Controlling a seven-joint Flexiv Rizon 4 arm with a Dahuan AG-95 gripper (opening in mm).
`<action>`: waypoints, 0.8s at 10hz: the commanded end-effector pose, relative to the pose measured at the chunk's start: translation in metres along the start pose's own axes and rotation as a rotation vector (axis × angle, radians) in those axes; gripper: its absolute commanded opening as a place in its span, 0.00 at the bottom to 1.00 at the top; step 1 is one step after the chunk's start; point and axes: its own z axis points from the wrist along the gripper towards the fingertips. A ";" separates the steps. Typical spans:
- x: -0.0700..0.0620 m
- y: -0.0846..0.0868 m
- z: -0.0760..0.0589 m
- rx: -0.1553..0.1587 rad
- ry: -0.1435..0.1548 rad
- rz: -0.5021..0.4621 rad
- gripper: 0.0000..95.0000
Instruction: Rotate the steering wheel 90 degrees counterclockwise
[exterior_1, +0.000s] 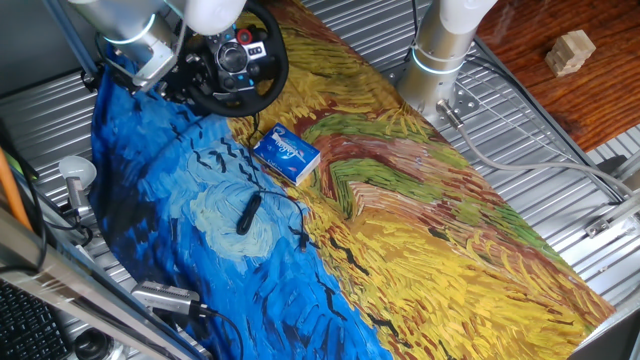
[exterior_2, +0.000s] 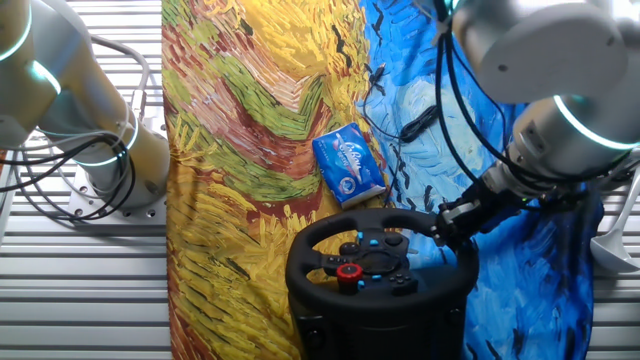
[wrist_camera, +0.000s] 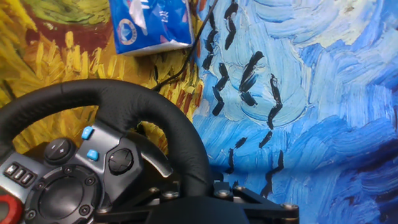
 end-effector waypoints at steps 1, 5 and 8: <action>0.000 -0.001 0.000 -0.003 -0.018 -0.018 0.00; -0.005 -0.003 0.001 -0.023 -0.055 -0.060 0.00; -0.009 -0.004 0.003 -0.028 -0.107 -0.083 0.00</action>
